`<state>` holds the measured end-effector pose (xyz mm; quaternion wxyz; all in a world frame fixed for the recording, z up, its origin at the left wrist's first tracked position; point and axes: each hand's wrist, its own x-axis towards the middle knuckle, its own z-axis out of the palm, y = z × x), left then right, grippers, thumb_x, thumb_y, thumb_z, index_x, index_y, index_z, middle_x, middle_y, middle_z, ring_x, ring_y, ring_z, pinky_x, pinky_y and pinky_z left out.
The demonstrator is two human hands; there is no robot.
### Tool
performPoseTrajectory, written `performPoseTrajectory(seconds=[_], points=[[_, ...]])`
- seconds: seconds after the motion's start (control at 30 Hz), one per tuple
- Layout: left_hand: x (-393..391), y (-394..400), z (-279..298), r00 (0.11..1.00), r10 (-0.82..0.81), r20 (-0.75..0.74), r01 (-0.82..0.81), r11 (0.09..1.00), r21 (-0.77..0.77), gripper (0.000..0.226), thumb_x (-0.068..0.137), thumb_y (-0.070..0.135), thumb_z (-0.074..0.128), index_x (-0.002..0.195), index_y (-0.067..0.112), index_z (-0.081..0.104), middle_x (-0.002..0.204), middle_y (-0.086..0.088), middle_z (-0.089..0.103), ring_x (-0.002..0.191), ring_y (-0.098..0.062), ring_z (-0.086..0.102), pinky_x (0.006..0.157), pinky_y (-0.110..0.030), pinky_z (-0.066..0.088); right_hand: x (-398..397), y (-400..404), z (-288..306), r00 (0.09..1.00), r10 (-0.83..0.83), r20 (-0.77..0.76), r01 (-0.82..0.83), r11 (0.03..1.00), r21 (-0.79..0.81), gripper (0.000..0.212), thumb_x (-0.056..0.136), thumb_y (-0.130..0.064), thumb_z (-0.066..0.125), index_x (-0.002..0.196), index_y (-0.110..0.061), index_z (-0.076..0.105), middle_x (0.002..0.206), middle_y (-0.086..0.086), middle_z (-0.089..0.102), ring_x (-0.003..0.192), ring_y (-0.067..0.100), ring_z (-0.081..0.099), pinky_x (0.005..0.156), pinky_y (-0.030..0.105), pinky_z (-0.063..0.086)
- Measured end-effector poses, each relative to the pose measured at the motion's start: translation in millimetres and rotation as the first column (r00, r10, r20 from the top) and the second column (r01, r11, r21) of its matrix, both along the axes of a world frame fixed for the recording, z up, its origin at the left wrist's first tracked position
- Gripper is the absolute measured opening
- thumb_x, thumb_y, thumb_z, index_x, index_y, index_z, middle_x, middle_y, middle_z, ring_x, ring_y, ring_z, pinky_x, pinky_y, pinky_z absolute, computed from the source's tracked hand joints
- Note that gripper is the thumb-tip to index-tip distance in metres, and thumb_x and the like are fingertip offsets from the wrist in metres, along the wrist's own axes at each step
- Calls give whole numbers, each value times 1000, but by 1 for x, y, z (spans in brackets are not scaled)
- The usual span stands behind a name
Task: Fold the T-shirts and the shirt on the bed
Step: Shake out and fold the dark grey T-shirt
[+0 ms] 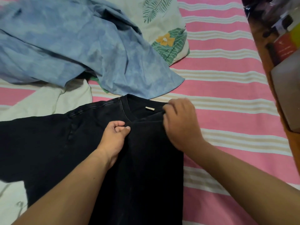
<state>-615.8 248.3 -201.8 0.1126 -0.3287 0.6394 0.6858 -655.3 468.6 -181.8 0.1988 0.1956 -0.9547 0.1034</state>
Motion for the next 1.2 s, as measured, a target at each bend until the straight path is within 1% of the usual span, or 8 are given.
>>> performPoseTrajectory(seconds=[0.17, 0.37, 0.47, 0.53, 0.7, 0.87, 1.03, 1.2], points=[[-1, -2, -5, 1000, -16, -11, 15, 998, -56, 20, 96, 5, 66, 108, 17, 57, 75, 6, 64, 80, -11, 63, 77, -27, 52, 14, 4, -36, 818, -162, 552, 2, 960, 279, 72, 99, -66, 8, 161, -29, 11, 170, 4, 1, 156, 25, -6, 124, 55, 1], [18, -2, 33, 964, -265, -14, 256, 944, -208, 55, 97, 17, 66, 146, 25, 41, 122, 4, 56, 104, -12, 62, 88, -27, 50, 31, -38, -4, 883, -234, 407, 151, 962, 226, 67, 100, -55, 27, 159, -22, 27, 167, 11, 17, 155, 33, 6, 123, 58, 4], [75, -42, 56, 913, -400, 72, 321, 600, -733, 60, 95, 21, 63, 149, 27, 39, 146, 2, 42, 132, -18, 45, 113, -38, 36, 72, -84, 0, 923, -6, 385, -55, 987, 149, 66, 101, -55, 30, 159, -23, 25, 167, 11, 16, 155, 34, 8, 123, 56, 9], [115, -100, 64, 957, -259, 134, 238, 427, -873, 58, 91, 21, 64, 145, 23, 46, 143, -4, 47, 130, -27, 45, 110, -46, 36, 86, -103, -12, 859, 5, 512, -143, 962, 231, 70, 100, -62, 13, 161, -28, 10, 170, 6, 2, 155, 29, -8, 125, 53, 1], [154, -245, 77, 983, 123, 139, 44, 574, -817, 59, 91, 28, 62, 146, 12, 46, 141, -22, 50, 126, -41, 50, 108, -53, 42, 86, -110, -31, 786, -140, 602, -106, 929, 354, 78, 92, -67, -8, 161, -31, -5, 168, -2, -16, 153, 22, -22, 124, 50, -7], [106, -301, 58, 960, 122, 251, 20, 867, -498, 59, 84, 56, 67, 124, 14, 57, 124, -8, 64, 106, -29, 64, 99, -47, 52, 105, -148, -5, 714, -349, 607, 82, 903, 422, 65, 102, -59, 9, 159, -31, -10, 168, 2, -17, 153, 29, -20, 121, 54, -10], [109, -313, 33, 972, 114, 204, -40, 941, -337, 45, 88, 42, 75, 114, 9, 60, 108, -10, 69, 94, -31, 67, 84, -41, 55, 188, -193, -4, 483, -643, 594, 540, 753, 377, 71, 102, -56, 14, 162, -22, -3, 169, 9, -9, 155, 31, -8, 124, 54, 2], [107, -341, 29, 973, 98, 208, -76, 991, -110, 23, 94, 33, 70, 95, 10, 67, 97, -16, 71, 76, -31, 64, 64, -36, 43, 216, -210, 3, 509, -657, 557, 600, 734, 318, 70, 104, -39, 34, 160, -5, 10, 168, 13, 10, 155, 30, 7, 126, 48, 8]])
